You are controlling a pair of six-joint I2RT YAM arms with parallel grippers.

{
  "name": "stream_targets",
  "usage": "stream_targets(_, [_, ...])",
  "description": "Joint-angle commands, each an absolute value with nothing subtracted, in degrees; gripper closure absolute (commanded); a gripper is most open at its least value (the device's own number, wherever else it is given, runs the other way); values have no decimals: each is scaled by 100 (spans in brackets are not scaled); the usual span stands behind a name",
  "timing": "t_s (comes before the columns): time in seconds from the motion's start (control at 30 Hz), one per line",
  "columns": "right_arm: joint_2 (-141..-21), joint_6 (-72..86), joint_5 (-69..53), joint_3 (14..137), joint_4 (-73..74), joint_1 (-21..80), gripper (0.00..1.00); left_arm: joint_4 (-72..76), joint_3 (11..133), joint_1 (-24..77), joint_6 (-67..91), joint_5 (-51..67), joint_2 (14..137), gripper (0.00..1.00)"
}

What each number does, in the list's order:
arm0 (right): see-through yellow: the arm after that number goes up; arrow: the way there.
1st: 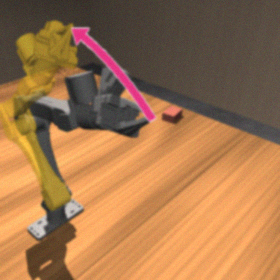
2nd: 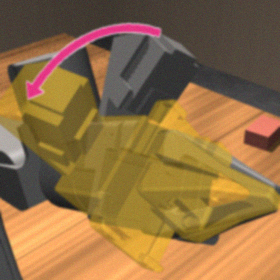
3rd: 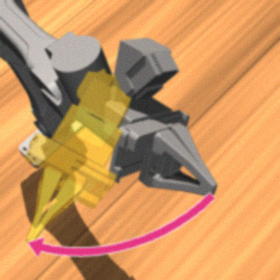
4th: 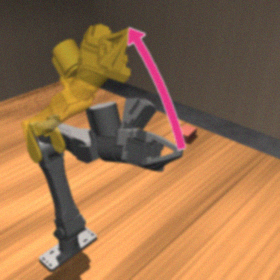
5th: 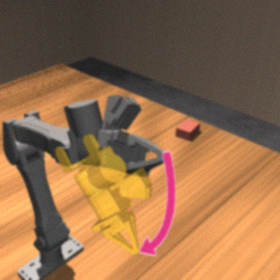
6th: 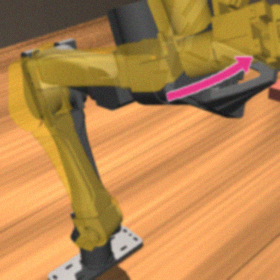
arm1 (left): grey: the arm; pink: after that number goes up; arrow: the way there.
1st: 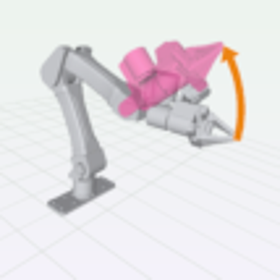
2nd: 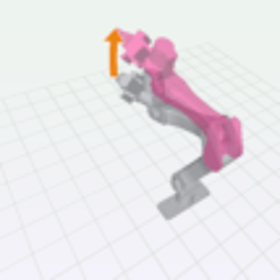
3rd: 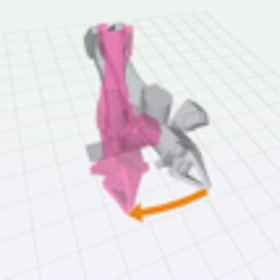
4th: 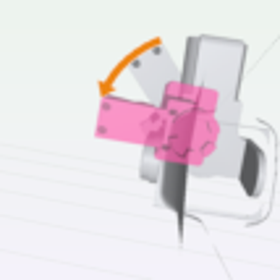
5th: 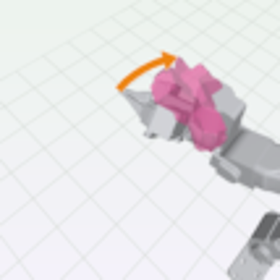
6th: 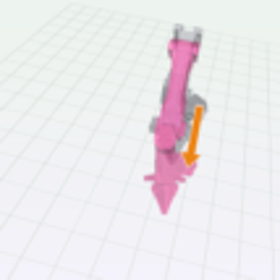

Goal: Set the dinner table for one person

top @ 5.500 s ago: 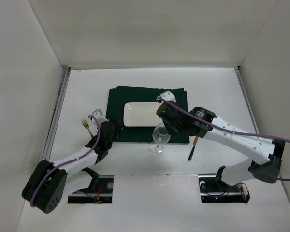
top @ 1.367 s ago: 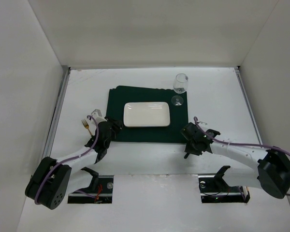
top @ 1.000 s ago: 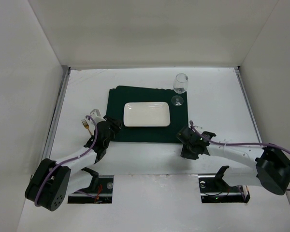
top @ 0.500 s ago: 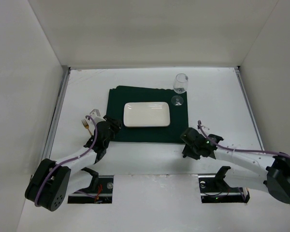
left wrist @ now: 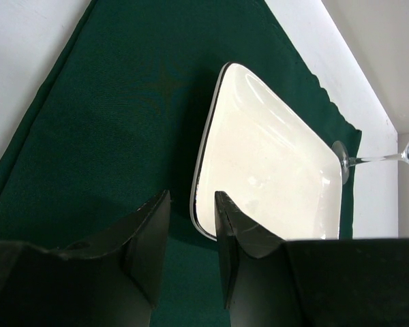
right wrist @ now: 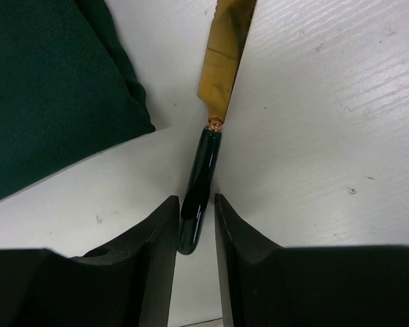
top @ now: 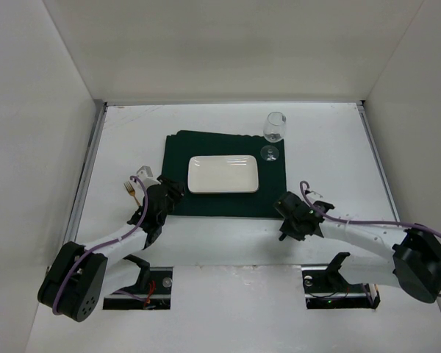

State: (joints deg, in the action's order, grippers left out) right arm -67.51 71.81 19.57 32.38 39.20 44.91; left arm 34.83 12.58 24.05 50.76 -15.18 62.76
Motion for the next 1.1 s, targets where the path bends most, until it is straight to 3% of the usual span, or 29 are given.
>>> stream_targets(0.0, [-6820,7128,2101,3384,3771,4408,68,3630,1178,2421,5142,-1512,6231,70])
stream_targets(0.1, [-6838,7119,1943,3375,3770,4425,74,3630,1178,2404,5150,-1512,6223,70])
stream_targets(0.3, [-6566,7145,1828,3200,3709,4434,96,3612,1160,2368,5159,-1512,6179,70])
stream_targets(0.57, [-5056,7242,2152,3049,4463,4399,96,3630,1178,2369,5159,-1512,6249,70])
stream_targets(0.77, [-3912,6453,2400,3532,5010,3724,95,3639,1187,2360,5150,-1512,6267,70])
stream_targets(1.07, [-5166,4071,1653,4587,3860,3370,94,3665,1195,2360,5133,-1512,6293,70])
